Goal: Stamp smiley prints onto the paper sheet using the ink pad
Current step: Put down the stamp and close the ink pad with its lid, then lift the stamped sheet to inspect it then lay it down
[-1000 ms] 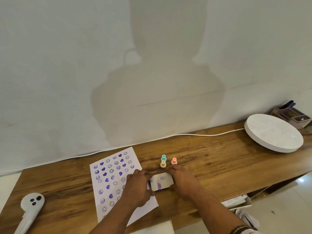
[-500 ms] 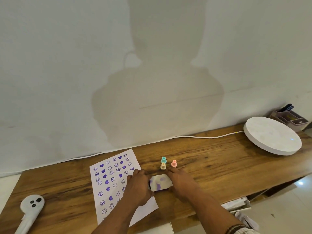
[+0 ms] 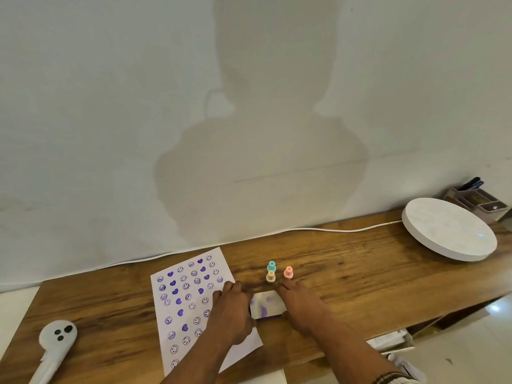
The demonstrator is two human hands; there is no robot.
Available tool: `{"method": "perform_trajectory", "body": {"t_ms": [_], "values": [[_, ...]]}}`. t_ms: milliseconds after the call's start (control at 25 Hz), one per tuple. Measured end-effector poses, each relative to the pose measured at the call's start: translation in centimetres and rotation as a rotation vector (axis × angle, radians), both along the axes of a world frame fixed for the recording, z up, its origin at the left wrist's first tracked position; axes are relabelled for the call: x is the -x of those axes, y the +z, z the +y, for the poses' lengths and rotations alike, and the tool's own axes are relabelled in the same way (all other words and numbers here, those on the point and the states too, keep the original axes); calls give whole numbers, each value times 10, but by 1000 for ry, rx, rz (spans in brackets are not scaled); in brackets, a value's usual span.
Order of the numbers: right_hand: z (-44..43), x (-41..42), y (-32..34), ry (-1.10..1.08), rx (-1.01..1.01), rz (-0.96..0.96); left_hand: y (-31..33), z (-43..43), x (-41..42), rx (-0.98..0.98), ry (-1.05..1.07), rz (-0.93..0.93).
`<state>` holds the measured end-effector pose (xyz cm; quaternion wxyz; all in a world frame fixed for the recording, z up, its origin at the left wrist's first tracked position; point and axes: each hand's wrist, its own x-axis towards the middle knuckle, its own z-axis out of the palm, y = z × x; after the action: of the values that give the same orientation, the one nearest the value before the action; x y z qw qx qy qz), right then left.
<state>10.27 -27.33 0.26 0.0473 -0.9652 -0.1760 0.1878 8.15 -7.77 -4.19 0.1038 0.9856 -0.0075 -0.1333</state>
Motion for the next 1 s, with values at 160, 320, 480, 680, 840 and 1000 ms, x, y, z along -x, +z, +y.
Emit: {"method": "perform_trajectory", "body": {"t_ms": [160, 320, 480, 680, 840, 1000], "values": [[-7, -3, 2, 14, 41, 13, 5, -10, -2, 4, -51, -6], [-20, -5, 4, 1, 94, 15, 10, -29, -3, 7, -85, 8], [-23, 0, 4, -6, 107, 16, 17, -31, -1, -24, -96, 50], [-24, 4, 23, -30, 62, -59, 31, 1, 5, 28, 12, 14], [-5, 11, 43, -58, 1, -111, 43, 42, 28, 156, 240, -34], [66, 30, 43, -143, -192, -47, 43, 98, 69, 300, 542, -114]]}}
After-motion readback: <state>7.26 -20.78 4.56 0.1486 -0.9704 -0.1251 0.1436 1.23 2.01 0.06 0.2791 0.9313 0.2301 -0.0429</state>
